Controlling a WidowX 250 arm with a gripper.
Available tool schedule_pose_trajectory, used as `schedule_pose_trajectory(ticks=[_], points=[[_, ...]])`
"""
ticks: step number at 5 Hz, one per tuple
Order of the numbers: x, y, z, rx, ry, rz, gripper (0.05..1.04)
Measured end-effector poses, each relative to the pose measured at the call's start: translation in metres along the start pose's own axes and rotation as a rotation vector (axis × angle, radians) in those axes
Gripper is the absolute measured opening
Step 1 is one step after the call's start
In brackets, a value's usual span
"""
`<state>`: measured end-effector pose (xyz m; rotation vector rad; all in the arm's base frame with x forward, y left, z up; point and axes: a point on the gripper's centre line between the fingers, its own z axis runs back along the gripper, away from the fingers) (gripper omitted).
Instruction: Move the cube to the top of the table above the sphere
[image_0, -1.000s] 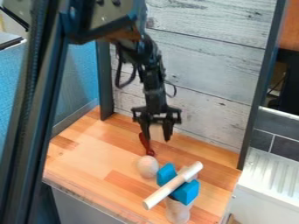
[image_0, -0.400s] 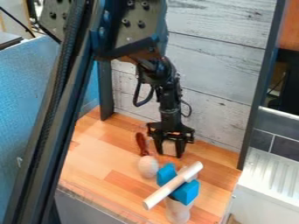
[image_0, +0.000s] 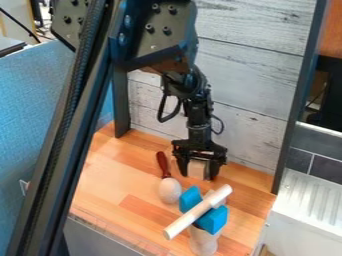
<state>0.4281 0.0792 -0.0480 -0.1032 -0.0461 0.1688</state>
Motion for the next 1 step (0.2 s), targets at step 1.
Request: schedule_pose_trajectory(ticks=[1], points=[[-0.0103,-0.0056,0.0103,-0.041,-0.007,-0.010,1.000]])
